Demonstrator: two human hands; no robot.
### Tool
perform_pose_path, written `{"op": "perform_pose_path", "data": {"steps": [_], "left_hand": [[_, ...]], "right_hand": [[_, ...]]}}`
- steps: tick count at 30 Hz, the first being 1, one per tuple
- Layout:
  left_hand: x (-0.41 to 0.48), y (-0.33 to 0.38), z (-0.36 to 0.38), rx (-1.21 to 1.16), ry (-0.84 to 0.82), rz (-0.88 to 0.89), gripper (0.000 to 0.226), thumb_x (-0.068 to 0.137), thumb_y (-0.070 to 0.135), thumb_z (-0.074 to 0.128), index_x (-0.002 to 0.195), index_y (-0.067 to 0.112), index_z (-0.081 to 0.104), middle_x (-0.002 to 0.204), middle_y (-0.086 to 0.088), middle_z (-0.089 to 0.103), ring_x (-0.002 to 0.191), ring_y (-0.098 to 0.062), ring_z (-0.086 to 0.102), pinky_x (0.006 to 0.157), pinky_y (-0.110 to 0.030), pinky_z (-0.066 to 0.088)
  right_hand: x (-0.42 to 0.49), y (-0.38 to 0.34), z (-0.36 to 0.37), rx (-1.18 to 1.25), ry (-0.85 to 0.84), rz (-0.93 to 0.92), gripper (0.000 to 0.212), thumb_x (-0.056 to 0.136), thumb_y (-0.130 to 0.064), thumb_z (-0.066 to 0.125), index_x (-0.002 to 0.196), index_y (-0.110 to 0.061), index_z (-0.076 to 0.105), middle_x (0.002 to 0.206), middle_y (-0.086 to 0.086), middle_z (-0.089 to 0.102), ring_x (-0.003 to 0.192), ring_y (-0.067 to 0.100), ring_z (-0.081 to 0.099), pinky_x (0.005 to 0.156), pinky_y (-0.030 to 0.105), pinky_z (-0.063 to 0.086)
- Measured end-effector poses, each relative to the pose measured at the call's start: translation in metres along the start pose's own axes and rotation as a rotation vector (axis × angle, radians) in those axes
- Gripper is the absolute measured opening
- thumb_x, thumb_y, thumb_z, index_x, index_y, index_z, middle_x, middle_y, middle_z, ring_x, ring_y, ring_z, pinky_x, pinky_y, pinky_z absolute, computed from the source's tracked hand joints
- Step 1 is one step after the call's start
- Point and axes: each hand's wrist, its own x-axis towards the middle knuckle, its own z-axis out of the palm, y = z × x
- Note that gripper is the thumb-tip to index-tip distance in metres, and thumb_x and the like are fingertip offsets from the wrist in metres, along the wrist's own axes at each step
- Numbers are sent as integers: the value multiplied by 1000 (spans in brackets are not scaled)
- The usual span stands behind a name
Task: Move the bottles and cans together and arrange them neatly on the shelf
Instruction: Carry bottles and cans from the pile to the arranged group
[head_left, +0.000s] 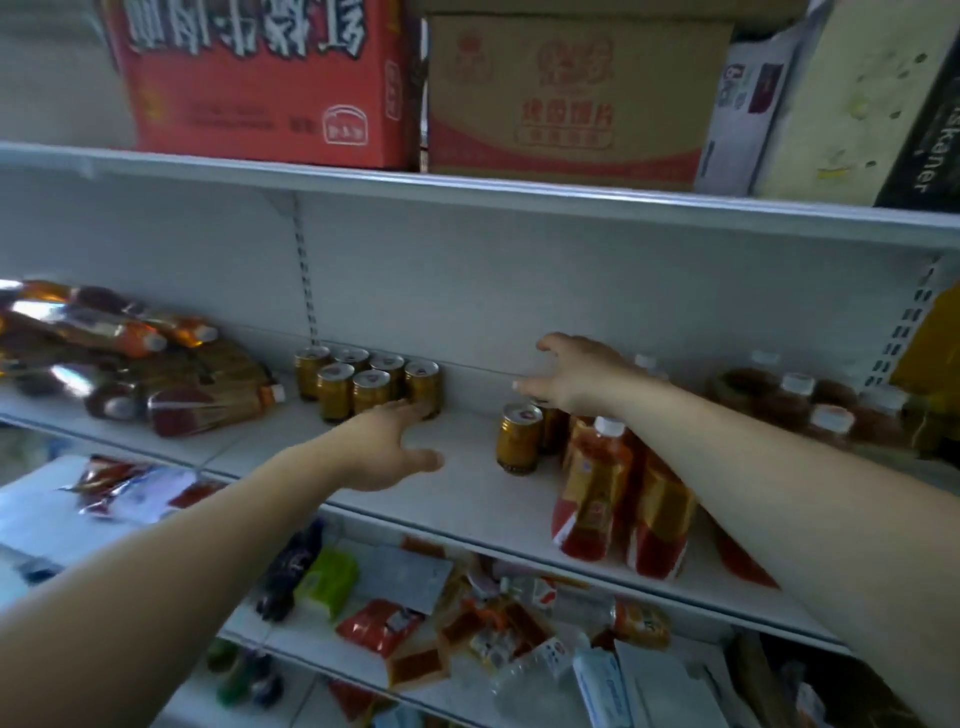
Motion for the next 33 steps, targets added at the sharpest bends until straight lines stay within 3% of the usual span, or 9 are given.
{"op": "perform_pose_path", "data": {"steps": [5,11,17,20,25,29,33], "left_hand": [[-34,-101,-22,-21,-10,-81,80,82,54,60,148,30,22,156,0,23,139,-22,28,109,-34,25],[-35,-169,-33,-80,-16,-156,82,82,55,60,149,30,20,157,-1,21,140,-23,25,111,-38,24],[14,-173,-26,-105,26,-101,82,82,55,60,149,29,20,158,-1,17,142,-24,21,112,-39,22],[53,-166,-19,12,26,-19,83,83,57,58,149,26,19,158,-1,15,144,-24,13,115,-41,17],[125,-170,-9,201,118,120,82,81,63,53,147,39,11,159,5,4,145,-22,-3,114,-55,9],[176,-183,-3,251,102,58,92,76,72,52,148,40,5,159,6,-5,145,-25,-9,113,-57,5],[210,-199,0,299,48,9,102,63,86,42,145,46,-3,158,10,-9,144,-29,-13,111,-64,1]], "right_hand": [[36,-84,53,-16,-74,-3,79,78,-61,64,142,-21,40,146,6,45,126,27,47,85,30,36],[58,-120,92,-24,-119,59,72,80,-57,65,137,-18,46,140,9,51,121,27,50,79,28,35],[65,-95,122,-86,-96,173,75,82,-58,64,139,-14,43,142,12,46,125,30,48,94,33,41],[73,-71,134,-222,-27,179,72,84,-59,60,139,-15,43,142,12,44,128,31,43,97,34,38],[98,-24,138,-435,18,229,77,84,-64,55,140,-15,36,144,15,35,134,35,29,108,47,31],[112,2,147,-336,-71,473,86,83,-66,49,149,-17,25,155,18,17,142,42,10,115,51,16],[117,9,158,-303,-71,521,74,85,-56,47,145,-13,36,154,17,20,141,40,9,115,45,15]]}}
